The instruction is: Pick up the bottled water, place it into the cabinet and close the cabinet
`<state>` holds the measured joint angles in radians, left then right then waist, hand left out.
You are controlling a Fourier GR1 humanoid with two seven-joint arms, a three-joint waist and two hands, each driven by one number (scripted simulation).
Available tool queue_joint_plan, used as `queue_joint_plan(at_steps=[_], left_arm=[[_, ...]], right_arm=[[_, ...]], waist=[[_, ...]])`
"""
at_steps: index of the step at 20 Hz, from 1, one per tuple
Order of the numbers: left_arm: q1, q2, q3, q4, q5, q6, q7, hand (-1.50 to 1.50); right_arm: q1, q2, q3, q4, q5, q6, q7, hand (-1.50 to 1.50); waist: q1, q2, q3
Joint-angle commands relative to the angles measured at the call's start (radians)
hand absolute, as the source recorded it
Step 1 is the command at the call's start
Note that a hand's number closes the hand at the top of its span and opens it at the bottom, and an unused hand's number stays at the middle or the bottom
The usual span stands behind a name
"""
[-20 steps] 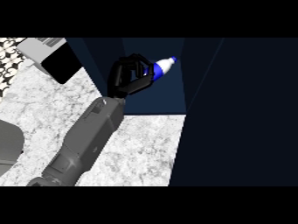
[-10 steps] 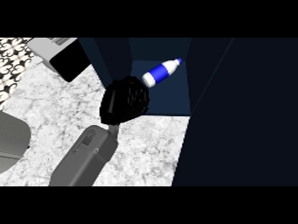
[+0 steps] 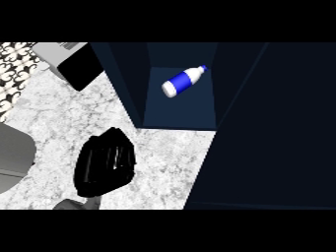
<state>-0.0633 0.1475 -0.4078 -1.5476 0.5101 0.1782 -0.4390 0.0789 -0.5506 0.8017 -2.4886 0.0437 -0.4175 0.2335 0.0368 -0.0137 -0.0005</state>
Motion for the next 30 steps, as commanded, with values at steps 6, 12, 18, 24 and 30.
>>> queue_joint_plan(at_steps=[6, 12, 18, 24, 30], left_arm=[[0.336, 0.145, -0.013, -0.377, -0.001, 0.009, 0.003, 1.50], [0.545, 0.226, -0.002, -0.524, 0.022, -0.041, -0.040, 1.50], [0.675, 0.284, 0.092, -0.588, 0.071, -0.115, -0.108, 1.50], [0.758, 0.350, 0.229, -0.546, 0.183, -0.263, -0.158, 1.50], [0.856, 0.366, 0.298, -0.561, 0.217, -0.358, -0.191, 1.50]], right_arm=[[-0.157, 0.125, 0.127, -0.061, 0.007, 0.050, 0.187, 1.50], [-0.245, 0.213, 0.145, -0.049, 0.061, 0.016, 0.292, 1.50], [-0.489, 0.456, 0.076, 0.177, 0.111, -0.004, 0.410, 1.50], [-0.732, 0.545, -0.107, 0.288, 0.055, -0.046, 0.550, 1.50], [-0.857, 0.549, -0.270, 0.535, -0.084, -0.015, 0.423, 1.50]], waist=[[-0.005, 0.006, -0.002], [-0.007, 0.001, -0.003], [-0.003, 0.008, -0.002], [-0.009, 0.011, -0.002], [-0.008, 0.013, 0.000]])
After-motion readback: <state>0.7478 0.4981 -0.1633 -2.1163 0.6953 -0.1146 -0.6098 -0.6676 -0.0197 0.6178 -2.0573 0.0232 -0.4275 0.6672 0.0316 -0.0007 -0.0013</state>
